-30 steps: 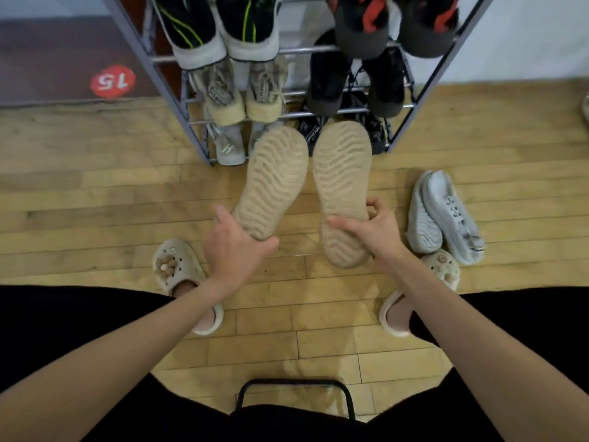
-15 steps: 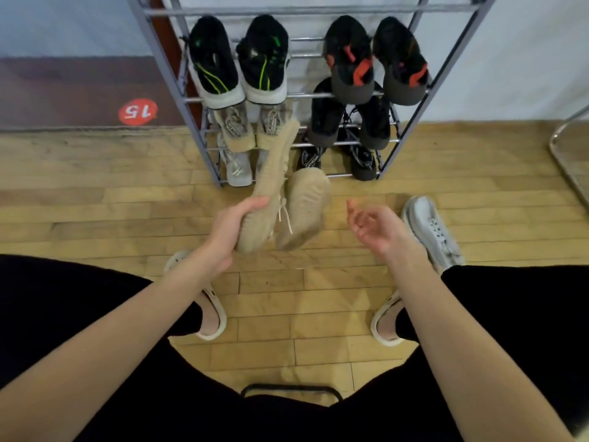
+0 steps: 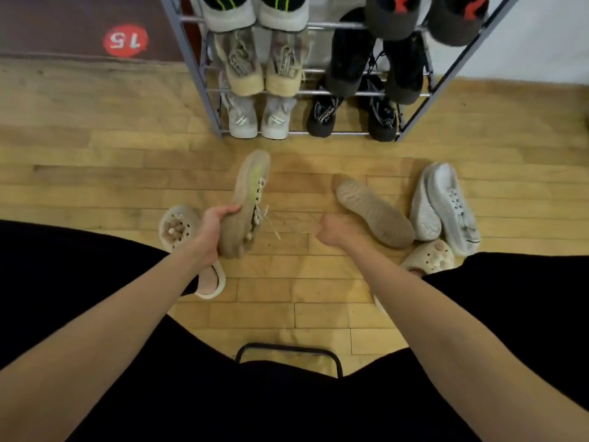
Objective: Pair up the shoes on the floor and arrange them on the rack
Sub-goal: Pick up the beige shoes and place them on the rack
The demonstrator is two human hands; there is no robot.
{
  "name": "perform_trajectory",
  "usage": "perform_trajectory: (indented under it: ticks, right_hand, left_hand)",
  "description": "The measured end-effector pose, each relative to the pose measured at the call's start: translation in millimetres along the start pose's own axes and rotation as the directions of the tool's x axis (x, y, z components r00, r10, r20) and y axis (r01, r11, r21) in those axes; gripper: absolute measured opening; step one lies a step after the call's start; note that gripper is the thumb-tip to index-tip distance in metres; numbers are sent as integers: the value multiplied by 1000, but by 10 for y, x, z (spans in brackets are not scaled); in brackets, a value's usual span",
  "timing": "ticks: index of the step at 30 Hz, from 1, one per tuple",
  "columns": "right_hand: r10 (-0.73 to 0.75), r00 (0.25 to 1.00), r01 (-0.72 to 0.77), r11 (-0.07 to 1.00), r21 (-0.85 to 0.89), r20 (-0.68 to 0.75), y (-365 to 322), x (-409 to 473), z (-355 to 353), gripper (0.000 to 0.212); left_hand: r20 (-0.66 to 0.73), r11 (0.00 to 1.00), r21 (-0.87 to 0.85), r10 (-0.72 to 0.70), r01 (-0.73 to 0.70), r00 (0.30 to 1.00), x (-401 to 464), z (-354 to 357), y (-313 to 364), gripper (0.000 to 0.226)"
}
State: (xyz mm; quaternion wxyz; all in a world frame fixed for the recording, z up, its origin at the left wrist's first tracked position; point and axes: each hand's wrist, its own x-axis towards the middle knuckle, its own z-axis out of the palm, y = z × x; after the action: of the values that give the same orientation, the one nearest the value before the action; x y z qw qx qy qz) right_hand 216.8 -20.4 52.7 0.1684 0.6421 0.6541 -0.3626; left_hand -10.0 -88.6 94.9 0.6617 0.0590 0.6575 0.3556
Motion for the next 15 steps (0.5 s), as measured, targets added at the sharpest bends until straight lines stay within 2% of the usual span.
perform_trajectory:
  ticks: [3,7,11,13,15]
  right_hand:
    - [87,996,-87,995,-47,-7,204,384,143,54]
    - [203,977,-206,978,-31,-62,380,760,148,73]
    - [81,976,-116,979,-169,-200,566,1258,-15,73]
    - [42,978,-95,963,-254,-206,612,1470,-101,76]
    - [48,984,-100,949,-301,-174,635,1641,-136,77]
  left_hand:
    - [24,999,-32,-10,10,1000,109,96,11,27]
    - [63,999,-26,-39,41,997,271,260,78,40]
    - [168,996,-7,-82,85,982,582,389,117,52]
    - [182,994,-1,-110,112,977,770,421,105,62]
    - [172,992,-26,-119,125,978,867,490,88,52]
